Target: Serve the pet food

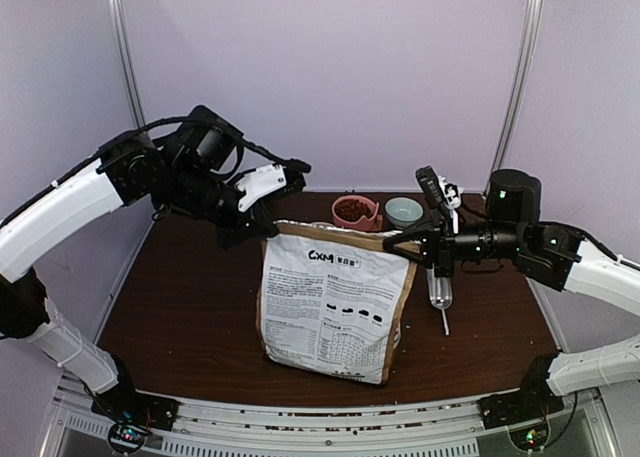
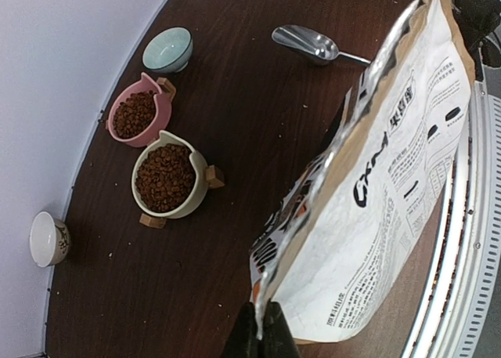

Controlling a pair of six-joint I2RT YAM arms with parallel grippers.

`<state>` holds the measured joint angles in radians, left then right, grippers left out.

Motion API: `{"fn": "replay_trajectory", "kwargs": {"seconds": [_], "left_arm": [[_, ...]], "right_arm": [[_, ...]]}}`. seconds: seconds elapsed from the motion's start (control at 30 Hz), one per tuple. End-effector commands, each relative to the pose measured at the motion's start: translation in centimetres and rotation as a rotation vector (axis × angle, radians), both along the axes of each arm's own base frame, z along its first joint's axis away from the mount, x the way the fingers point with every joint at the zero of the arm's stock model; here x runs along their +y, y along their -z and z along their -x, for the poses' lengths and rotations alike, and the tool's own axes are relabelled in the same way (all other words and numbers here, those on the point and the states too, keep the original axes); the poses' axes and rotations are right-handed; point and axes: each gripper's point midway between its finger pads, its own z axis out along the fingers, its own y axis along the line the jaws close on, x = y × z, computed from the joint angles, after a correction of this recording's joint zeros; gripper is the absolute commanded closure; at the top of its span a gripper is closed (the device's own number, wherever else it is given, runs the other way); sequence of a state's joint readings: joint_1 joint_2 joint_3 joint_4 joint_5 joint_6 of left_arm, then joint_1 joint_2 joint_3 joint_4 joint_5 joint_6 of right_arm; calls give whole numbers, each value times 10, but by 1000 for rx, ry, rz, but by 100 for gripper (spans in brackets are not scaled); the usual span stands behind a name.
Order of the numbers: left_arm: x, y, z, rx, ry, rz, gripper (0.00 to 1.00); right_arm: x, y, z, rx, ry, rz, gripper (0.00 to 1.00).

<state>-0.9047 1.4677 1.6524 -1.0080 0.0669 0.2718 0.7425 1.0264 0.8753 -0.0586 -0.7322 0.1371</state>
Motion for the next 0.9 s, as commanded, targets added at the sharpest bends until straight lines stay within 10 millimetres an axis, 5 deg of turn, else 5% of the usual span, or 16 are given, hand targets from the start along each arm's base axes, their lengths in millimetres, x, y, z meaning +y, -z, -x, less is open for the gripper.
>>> {"fn": "replay_trajectory", "kwargs": {"seconds": [0.0,0.17,0.4,0.6,0.8,0.87], "left_arm": [[39,-11,-24,-88,-157,-40,94],[49,-12,-29,-89,-194,-39,87],[63,-35,-29,-141,-259,71,62],[59,-74,-12,-166,-235,296,33],[40,-92,-14,-96,-244,444,20],[36,-92,-26,-78,-279,460,18]], "right_arm": [[-9,-31,6,-76,2,-69,100],[-11,-31,5,-77,6,-69,100],[-13,-35,6,-77,16,-65,97],[-20,-48,7,-80,44,-80,39],[-34,-75,-15,-56,215,-98,13],[-41,-70,-33,-12,324,-42,8]]}}
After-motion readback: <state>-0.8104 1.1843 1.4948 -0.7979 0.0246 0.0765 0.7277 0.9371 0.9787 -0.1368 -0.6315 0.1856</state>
